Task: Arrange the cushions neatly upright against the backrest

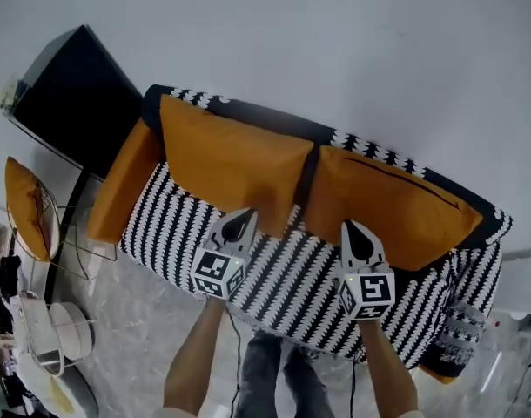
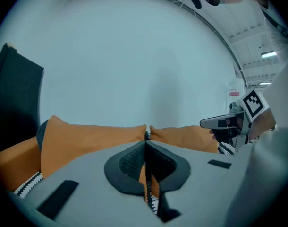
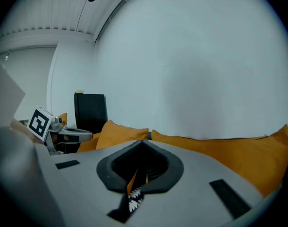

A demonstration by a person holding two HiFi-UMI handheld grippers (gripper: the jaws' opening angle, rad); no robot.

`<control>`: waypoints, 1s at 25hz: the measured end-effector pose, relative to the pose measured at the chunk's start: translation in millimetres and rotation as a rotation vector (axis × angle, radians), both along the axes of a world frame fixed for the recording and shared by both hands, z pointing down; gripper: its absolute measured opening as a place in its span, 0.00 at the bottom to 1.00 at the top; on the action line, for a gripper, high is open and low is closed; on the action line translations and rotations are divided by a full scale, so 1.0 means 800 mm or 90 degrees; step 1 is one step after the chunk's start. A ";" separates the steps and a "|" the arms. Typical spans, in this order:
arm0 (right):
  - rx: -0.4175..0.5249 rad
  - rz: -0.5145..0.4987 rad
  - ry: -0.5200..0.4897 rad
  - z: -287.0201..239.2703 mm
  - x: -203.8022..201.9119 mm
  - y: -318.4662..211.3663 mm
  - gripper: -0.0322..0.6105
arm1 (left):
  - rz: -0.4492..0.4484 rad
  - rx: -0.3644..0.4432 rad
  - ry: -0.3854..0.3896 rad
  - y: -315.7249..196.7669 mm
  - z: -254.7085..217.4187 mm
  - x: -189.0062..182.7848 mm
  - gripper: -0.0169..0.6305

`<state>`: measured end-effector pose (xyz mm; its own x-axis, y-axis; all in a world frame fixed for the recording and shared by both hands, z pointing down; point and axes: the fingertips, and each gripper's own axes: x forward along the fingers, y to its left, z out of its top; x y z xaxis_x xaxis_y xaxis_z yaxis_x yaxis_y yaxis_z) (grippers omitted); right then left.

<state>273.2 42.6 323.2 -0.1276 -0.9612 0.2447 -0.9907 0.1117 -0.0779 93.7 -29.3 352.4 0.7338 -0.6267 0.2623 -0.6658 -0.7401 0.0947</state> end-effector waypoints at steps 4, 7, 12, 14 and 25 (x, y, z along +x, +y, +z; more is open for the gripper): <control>0.033 0.013 0.024 -0.056 0.016 0.066 0.10 | 0.014 0.024 0.024 0.067 -0.065 0.009 0.07; 0.056 0.021 0.053 -0.103 0.019 0.127 0.10 | 0.034 0.051 0.046 0.126 -0.124 0.019 0.07; 0.074 0.061 0.051 -0.174 -0.001 0.239 0.10 | 0.061 0.099 0.033 0.234 -0.194 0.009 0.07; 0.072 0.073 0.053 -0.188 -0.020 0.279 0.10 | 0.077 0.090 0.028 0.271 -0.197 0.001 0.07; 0.052 0.161 0.045 -0.228 -0.144 0.404 0.10 | 0.139 0.037 0.068 0.380 -0.234 -0.117 0.07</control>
<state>157.8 366.0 140.8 0.1342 -0.9772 0.1644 -0.9905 -0.1374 -0.0086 -0.2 274.6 164.9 0.8748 -0.4627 0.1436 -0.4786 -0.8712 0.1089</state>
